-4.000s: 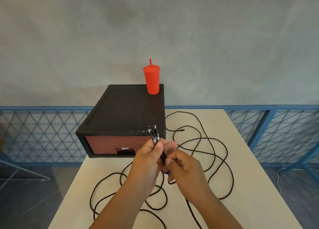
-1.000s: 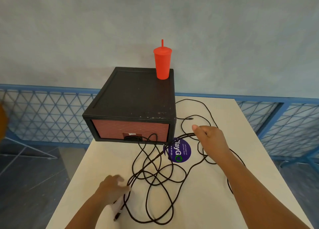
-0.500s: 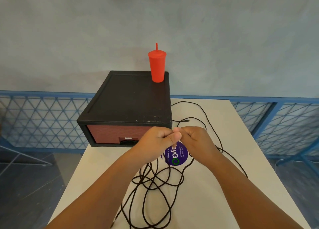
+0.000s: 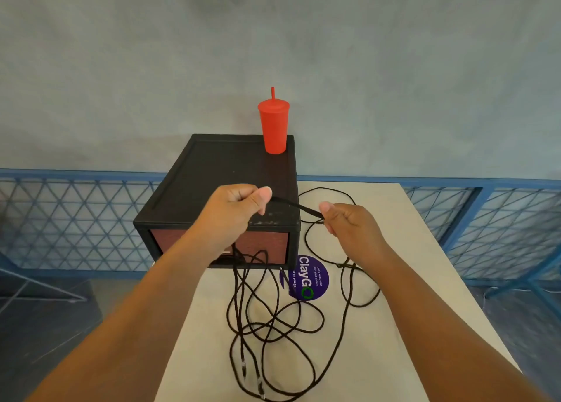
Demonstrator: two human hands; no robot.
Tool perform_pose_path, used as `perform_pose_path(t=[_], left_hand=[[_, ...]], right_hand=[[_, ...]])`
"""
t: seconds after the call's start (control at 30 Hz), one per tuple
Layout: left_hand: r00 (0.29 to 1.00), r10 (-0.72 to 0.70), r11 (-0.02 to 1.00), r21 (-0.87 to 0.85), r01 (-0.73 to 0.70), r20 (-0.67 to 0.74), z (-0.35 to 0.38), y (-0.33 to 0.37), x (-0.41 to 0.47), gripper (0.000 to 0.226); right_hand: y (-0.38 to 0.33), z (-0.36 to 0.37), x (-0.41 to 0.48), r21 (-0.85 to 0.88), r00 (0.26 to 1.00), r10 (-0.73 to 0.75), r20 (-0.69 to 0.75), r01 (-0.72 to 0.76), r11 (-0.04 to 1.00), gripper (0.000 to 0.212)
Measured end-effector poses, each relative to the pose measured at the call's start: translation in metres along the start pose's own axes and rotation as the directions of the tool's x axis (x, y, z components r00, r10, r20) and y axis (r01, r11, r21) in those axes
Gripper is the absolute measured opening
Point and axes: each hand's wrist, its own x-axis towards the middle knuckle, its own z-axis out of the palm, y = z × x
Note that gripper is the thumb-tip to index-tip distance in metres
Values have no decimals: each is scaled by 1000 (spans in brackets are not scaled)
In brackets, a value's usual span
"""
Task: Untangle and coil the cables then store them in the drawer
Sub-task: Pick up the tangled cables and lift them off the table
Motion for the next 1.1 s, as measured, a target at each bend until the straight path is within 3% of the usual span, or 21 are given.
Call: perform_pose_path(t=[0.27,0.43,0.63,0.7,0.77,0.9,1.03,1.1], left_hand=[[984,-65,975,-222,28,-163,-35,16,18,46],[965,-39,941,-334,-51,-258,-58,24,23,49],[909,-115,940,-339,-31,-402,-72,21,21,39],[895,-107,973,-231,4,-433,-76,15,20,40],[931,-100,993,-90,73,-351,-76,15,17,42],[995,-104,984,143,103,-3,-60,30,7,49],[994,-41,954,298,10,100,-42,42,12,48],[988,-40,955,297,-6,150,-32,55,16,42]], right_hand=[[-5,-19,11,24,996,-43,-77,45,999,48],[-11,-32,18,18,992,-61,-111,63,998,48],[-16,-43,23,1,993,-86,-84,87,996,46],[-12,-45,23,38,997,-57,-55,60,997,46],[-8,-49,27,124,997,-31,-68,39,991,46],[-19,-57,33,145,993,-33,-115,50,988,48],[-40,-56,36,46,989,-109,-96,113,992,47],[-50,-56,37,-15,984,-159,-84,159,987,46]])
